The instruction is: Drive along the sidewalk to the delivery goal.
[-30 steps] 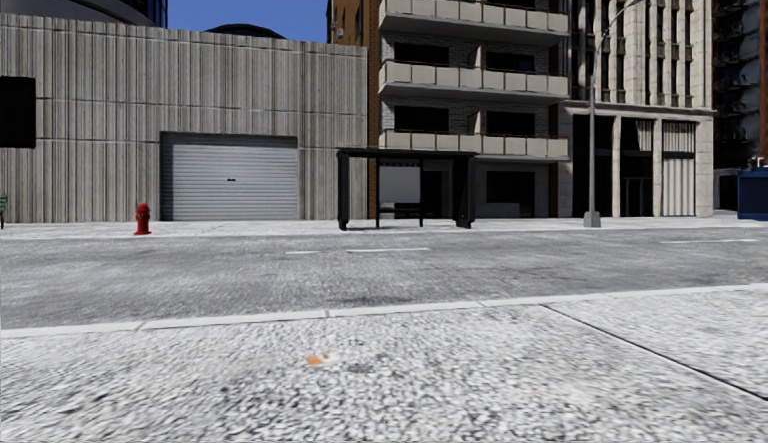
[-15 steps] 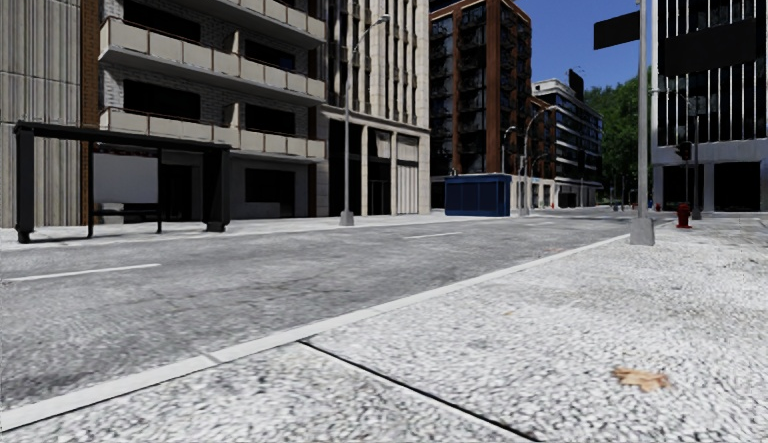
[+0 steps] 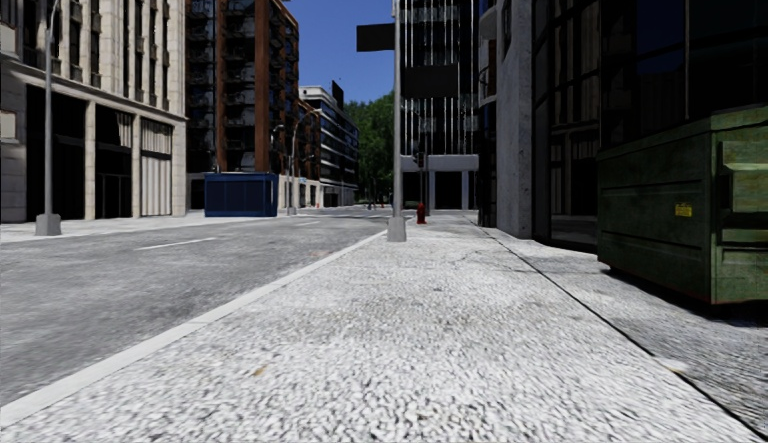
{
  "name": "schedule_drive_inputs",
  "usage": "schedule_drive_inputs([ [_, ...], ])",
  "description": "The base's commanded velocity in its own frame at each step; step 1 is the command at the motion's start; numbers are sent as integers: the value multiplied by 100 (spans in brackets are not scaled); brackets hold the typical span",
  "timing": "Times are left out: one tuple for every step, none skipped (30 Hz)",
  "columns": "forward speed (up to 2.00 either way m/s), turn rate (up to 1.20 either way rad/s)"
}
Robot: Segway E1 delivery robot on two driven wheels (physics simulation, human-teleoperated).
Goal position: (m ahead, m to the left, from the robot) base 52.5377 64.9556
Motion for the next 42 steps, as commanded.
schedule_drive_inputs([
  [200,0],
  [200,0],
  [200,0],
  [200,0],
  [200,0],
  [200,0],
  [200,0],
  [200,0],
  [200,0],
  [200,0],
  [200,0],
  [200,0],
  [200,0],
  [200,0],
  [200,0],
  [200,0],
  [200,0],
  [200,0],
  [200,0],
  [200,-2],
  [200,-2],
  [200,-20],
  [200,-74],
  [200,-120],
  [200,-120],
  [200,-120],
  [200,-120],
  [200,-107],
  [200,-29],
  [200,-29],
  [200,-8],
  [200,-1],
  [200,0],
  [200,0],
  [200,0],
  [200,0],
  [200,0],
  [200,0],
  [200,0],
  [200,0],
  [200,0],
  [200,0],
])
